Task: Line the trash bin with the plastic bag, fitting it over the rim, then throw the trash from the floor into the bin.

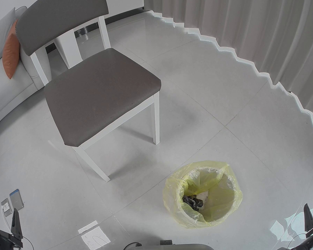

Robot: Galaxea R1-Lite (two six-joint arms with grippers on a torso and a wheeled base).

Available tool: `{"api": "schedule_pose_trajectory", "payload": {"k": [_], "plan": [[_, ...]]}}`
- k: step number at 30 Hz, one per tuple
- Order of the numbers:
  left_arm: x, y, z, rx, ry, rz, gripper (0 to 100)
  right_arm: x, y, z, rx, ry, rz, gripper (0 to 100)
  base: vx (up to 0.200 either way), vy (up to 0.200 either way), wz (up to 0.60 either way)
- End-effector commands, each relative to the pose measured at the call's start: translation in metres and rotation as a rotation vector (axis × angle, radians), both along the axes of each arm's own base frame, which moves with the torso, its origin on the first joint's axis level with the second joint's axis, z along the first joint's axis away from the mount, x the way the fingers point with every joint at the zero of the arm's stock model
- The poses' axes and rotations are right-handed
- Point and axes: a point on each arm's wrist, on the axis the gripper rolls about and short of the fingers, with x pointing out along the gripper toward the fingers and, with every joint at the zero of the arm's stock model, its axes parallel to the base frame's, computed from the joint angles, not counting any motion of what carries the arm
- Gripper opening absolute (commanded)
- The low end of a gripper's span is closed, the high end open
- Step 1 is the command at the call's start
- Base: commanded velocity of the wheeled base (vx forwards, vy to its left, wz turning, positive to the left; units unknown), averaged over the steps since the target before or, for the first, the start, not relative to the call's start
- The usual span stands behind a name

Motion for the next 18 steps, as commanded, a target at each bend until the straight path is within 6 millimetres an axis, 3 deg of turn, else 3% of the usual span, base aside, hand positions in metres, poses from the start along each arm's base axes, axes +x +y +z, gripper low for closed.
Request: {"api": "schedule_pose_trajectory", "payload": {"k": [1,11,15,18], "plan": [[-0.0005,0.0,-0.0013,-0.005,-0.008,-0.003,100,0.0004,0.0,-0.0068,0.008,0.021,0.003,100,0.0,0.0,0.0],[-0.0004,-0.0013,-0.0013,-0.023,-0.003,-0.061,100,0.0003,0.0006,-0.0067,-0.007,0.023,0.029,100,0.0,0.0,0.0],[0.0012,-0.0045,-0.0049,-0.071,0.001,-0.203,100,0.0004,0.0007,-0.0071,-0.005,0.024,0.032,100,0.0,0.0,0.0],[0.0016,-0.0055,-0.0066,0.007,0.022,-0.251,100,0.0004,0.0007,-0.0071,-0.005,0.024,0.032,100,0.0,0.0,0.0]]}}
